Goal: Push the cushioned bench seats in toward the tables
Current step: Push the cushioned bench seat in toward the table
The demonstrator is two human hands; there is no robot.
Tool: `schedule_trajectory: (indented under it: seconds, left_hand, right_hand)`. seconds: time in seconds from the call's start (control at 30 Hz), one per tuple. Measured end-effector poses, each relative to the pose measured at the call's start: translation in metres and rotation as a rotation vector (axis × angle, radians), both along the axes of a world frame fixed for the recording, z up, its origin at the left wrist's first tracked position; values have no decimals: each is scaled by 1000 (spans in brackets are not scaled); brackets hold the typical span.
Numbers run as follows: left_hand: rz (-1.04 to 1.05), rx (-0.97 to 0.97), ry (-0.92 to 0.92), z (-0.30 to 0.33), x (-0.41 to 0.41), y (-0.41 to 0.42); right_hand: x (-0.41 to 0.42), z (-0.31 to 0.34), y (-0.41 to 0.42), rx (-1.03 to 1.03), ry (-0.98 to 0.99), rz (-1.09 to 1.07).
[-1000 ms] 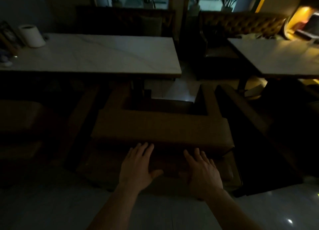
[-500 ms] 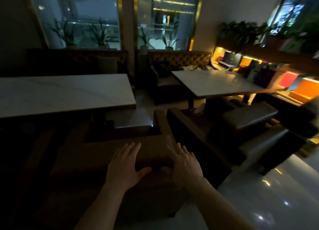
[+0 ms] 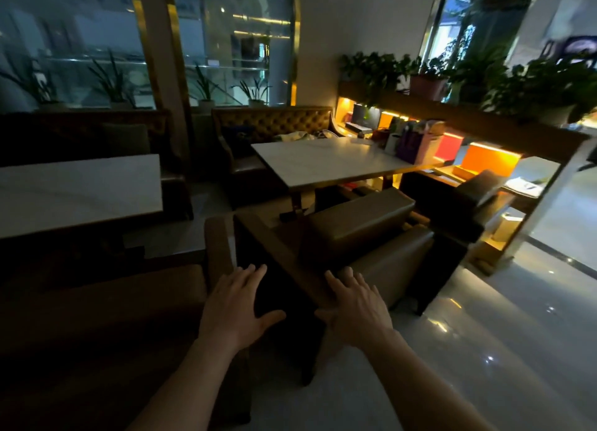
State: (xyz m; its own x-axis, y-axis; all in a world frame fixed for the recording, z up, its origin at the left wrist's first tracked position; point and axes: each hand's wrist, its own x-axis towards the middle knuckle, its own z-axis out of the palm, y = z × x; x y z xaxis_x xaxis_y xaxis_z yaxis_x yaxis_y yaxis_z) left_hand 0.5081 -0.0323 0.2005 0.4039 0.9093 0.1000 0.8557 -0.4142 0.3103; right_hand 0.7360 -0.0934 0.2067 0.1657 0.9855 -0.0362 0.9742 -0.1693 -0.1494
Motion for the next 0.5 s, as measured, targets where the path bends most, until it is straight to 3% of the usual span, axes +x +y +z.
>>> schedule_trajectory:
  seconds: [0.27, 0.5]
  left_hand:
    - [-59, -50, 14, -20, 120, 21]
    - [-66, -92, -18, -68, 227, 85]
  right_hand:
    - [115, -15, 9, -31, 15, -21]
    - [212, -57, 74, -78, -40, -30]
